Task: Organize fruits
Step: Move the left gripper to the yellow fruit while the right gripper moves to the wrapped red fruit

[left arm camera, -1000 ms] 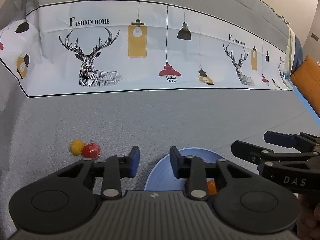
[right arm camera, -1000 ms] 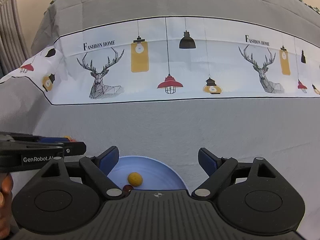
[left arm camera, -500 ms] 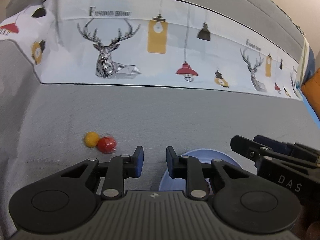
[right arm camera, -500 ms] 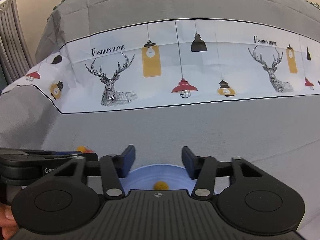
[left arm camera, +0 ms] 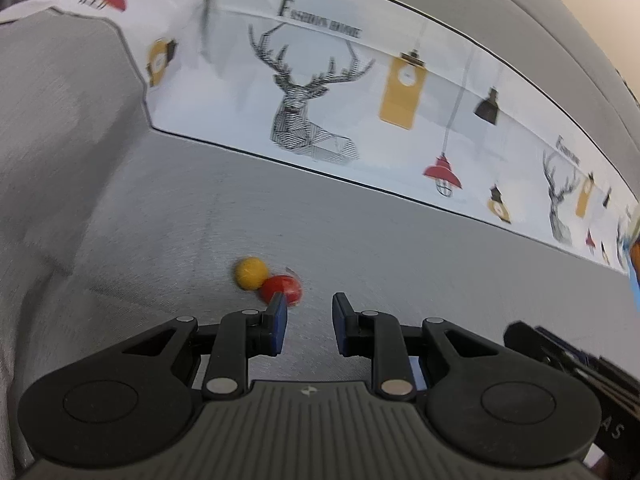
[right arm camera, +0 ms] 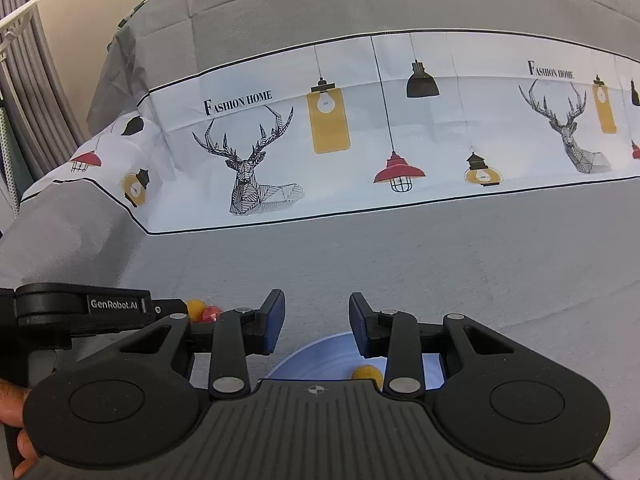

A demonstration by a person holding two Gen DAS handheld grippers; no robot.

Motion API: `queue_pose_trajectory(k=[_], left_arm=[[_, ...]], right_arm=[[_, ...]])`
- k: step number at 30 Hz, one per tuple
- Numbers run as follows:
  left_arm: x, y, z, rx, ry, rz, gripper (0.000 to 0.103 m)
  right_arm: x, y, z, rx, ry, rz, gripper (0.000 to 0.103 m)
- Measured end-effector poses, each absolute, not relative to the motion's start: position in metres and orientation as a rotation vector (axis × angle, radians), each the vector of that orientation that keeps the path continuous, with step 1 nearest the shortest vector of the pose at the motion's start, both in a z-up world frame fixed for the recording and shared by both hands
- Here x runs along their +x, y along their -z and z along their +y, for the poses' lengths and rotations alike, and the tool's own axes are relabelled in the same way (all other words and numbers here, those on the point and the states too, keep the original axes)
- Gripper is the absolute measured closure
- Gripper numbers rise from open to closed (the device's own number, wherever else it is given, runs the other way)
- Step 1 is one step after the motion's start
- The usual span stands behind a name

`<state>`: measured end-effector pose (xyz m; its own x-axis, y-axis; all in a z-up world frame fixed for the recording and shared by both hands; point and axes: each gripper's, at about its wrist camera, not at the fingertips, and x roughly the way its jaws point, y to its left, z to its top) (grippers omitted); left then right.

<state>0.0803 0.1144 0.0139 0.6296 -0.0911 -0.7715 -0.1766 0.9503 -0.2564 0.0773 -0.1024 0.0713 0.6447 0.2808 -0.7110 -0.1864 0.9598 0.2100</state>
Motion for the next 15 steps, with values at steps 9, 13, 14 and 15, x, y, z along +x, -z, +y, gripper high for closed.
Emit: queue_pose_trajectory(k=[9, 13, 14, 15], left_arm=[[0.080, -0.004, 0.182, -0.639, -0.222, 0.896, 0.076], [0.081, 0.006, 0.193, -0.728, -0.244, 0.932, 0.076], [0.082, 0.006, 0.192, -0.729, -0.247, 0.932, 0.076], [0.085, 0.006, 0.190, -0.724, -0.247, 0.932, 0.076]], right_arm=[[0.079, -0.066, -0.113, 0.162, -0.283, 0.832, 0.074], [0.082, -0.056, -0.114, 0.202, -0.317, 0.867, 0.074], [0.083, -0.054, -0.114, 0.206, -0.323, 0.871, 0.074], [0.083, -0.052, -0.113, 0.213, -0.332, 0.878, 0.073]])
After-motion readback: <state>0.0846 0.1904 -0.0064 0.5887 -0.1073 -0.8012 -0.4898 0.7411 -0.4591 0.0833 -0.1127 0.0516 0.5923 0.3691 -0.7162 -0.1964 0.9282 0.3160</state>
